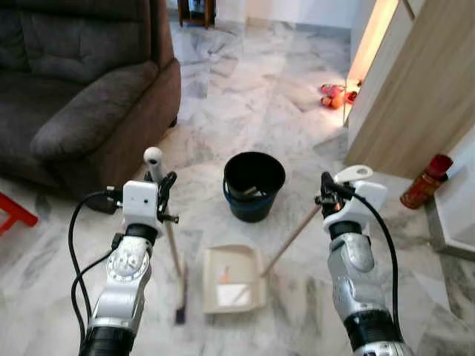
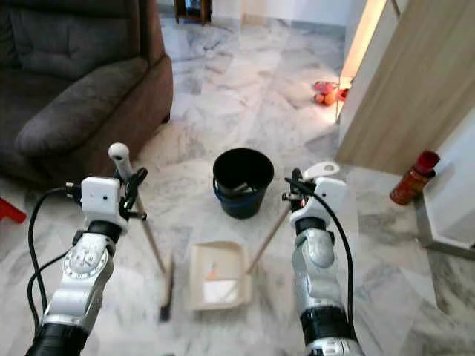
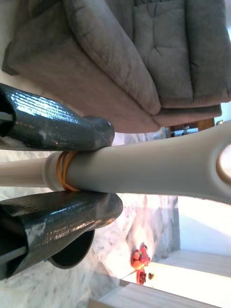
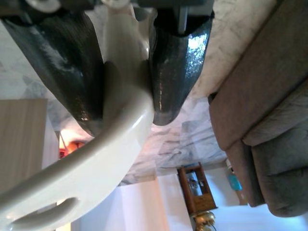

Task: Sweep floor

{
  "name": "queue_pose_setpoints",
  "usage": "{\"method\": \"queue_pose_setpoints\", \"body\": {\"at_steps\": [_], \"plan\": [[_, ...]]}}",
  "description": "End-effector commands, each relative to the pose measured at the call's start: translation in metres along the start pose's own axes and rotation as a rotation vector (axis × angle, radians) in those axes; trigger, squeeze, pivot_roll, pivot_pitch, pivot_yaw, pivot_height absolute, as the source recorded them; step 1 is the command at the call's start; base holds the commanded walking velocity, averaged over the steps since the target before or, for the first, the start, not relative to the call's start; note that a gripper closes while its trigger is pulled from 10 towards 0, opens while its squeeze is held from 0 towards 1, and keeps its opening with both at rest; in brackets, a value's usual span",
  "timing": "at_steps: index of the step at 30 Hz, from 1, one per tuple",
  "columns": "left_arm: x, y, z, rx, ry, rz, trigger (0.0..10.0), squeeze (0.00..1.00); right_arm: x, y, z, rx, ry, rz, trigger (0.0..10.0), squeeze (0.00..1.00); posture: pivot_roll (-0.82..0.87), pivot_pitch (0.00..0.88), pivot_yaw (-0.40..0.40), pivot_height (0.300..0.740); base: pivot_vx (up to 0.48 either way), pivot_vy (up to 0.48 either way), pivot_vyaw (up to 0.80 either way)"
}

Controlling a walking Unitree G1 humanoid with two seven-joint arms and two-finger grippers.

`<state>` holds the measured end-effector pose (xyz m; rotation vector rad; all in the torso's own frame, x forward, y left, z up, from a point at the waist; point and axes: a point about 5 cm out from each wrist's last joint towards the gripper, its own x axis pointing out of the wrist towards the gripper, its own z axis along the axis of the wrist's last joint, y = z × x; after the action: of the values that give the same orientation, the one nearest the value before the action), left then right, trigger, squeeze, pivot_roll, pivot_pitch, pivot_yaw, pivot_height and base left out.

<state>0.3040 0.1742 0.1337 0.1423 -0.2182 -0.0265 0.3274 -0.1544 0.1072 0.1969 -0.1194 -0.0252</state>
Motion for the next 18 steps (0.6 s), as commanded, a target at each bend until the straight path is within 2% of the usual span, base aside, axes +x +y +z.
{"method": "queue_pose_setpoints", "body": {"at_steps": [1, 18], "plan": [[0.0035, -0.0026, 0.0099, 0.015, -0.049, -0.011, 10.0, 0.00, 0.0038, -0.0010, 0.0110, 0.034, -0.054, -0.010, 10.0, 0.00, 0.04, 0.097, -0.008, 0.740, 0.292, 0.000, 0.00], [0.0042, -0.0047, 0.0104, 0.021, -0.056, -0.019, 10.0, 0.00, 0.0060, -0.0011, 0.0134, 0.035, -0.064, -0.006, 10.0, 0.00, 0.03, 0.086, -0.013, 0.740, 0.294, 0.000, 0.00]]}}
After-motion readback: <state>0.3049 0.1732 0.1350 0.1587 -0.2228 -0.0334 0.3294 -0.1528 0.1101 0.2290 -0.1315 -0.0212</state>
